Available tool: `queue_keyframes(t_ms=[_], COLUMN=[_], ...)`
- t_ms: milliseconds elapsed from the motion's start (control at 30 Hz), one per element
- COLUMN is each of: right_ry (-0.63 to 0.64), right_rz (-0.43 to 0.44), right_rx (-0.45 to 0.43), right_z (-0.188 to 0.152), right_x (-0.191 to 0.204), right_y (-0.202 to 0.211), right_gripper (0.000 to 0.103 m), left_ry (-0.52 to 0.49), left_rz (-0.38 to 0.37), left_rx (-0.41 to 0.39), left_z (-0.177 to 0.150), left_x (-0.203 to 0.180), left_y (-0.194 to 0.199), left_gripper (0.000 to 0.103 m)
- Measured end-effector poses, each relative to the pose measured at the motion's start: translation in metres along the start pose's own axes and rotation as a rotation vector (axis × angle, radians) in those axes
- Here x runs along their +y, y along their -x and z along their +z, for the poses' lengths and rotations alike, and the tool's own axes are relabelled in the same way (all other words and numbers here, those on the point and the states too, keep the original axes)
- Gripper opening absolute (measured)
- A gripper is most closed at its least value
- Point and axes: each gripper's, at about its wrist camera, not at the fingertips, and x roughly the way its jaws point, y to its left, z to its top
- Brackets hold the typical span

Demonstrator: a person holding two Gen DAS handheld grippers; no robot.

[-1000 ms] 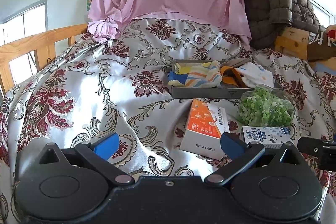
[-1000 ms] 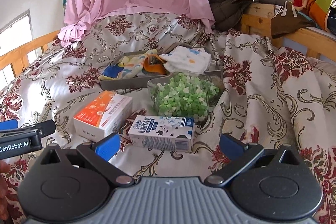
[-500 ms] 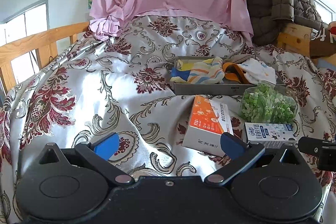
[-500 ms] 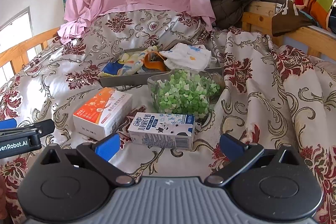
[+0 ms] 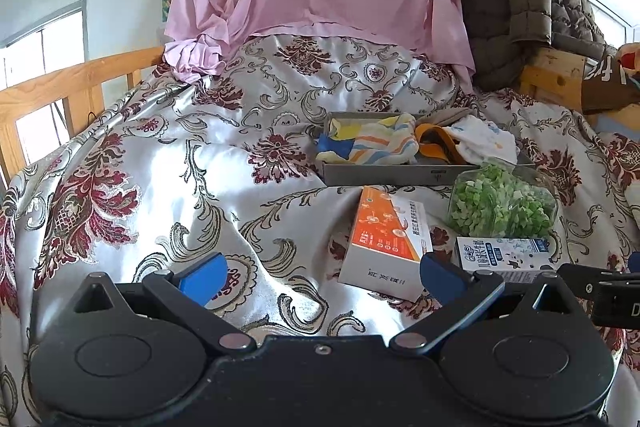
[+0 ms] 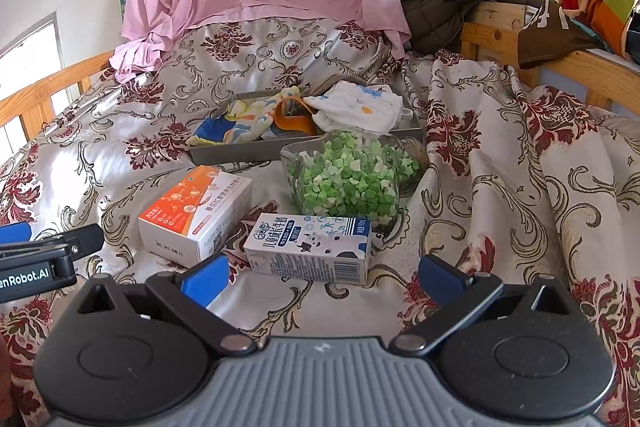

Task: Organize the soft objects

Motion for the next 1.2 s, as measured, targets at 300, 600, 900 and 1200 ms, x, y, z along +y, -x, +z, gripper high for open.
queue_keyframes(t_ms=[300,600,900,1200], right_ry=[0.000,0.000,0.000,0.003], right_rz=[0.000,-0.001,-0.001,0.001], right_rx=[0.001,0.001,0.001,0.000], right_z=[0.0002,0.0004,0.0008,-0.0017], right_x=[0.0003,0.0004,0.0008,0.0001], right_y=[0.0003,0.0004,0.0007,-0.0002], right_gripper=[0.103,0.103,0.103,0.103], left_ry=[-0.002,-0.006,-0.007,-0.009], left_rz=[-0.004,-0.014,-0.016,-0.019], left_rx=[0.004,0.003,0.003,0.005], left_z=[0.0003,-0.0008,-0.0005,-0.0005], left_x=[0.0003,-0.0002,-0.0011,-0.0016], left_y=[-0.0004,-0.0006,0.0000,0.0001], left_gripper=[0.102,0.102,0.102,0.102])
